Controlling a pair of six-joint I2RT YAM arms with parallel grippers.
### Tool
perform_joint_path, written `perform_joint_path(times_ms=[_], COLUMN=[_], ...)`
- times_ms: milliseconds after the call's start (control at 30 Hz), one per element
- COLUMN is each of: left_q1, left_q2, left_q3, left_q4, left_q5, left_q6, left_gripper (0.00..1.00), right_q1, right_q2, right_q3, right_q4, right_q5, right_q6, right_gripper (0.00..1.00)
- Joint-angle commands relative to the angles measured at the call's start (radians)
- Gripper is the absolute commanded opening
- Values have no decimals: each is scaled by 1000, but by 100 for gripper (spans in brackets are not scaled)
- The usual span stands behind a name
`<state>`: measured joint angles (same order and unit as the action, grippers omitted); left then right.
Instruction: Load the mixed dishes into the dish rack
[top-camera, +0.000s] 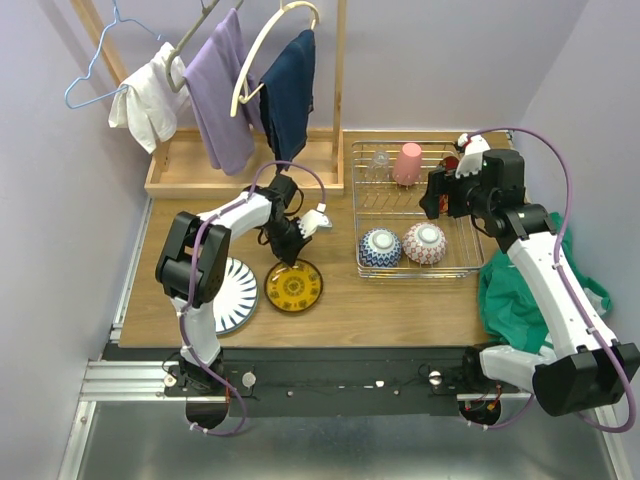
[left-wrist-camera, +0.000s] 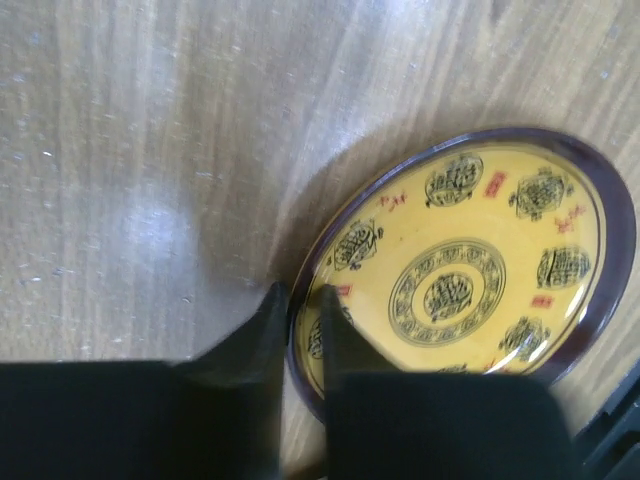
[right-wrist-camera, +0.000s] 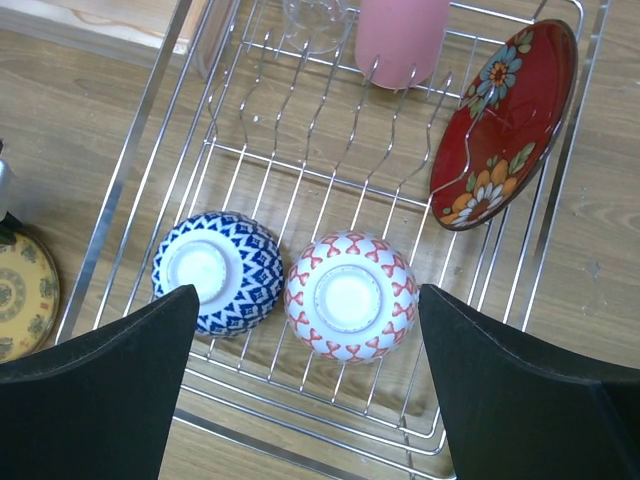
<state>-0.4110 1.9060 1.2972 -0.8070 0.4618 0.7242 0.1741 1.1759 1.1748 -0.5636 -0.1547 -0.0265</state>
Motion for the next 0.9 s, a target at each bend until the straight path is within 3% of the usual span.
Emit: perform_joint_path(times_ms=[0, 167, 267, 433, 567, 867], left_q1=[-3, -2, -2, -3, -6, -78], left_q2=[19, -25, -137, -297, -370, -340], left_q3=[7, 114, 131, 174, 212, 396], left_q4=[-20, -240, -288, -339, -304, -247], left_q5=[-3, 60, 103, 156, 172, 152], left_q6=[52, 122, 153, 132, 66, -19], left_gripper=[0, 0, 0, 0, 0, 0], right_q1=[-8, -8, -8, -2, 45, 214], right_q2=[-13, 11, 40, 73, 154, 280], right_q3=[-14, 32, 63, 37, 60, 175], right_q4=[-4, -27, -32, 65, 112, 148], right_q5=[-60, -189, -366, -607, -673, -674], right_q6=[-21, -47, -82, -99, -79, -136], right_gripper=[96, 94, 86, 85, 92, 91])
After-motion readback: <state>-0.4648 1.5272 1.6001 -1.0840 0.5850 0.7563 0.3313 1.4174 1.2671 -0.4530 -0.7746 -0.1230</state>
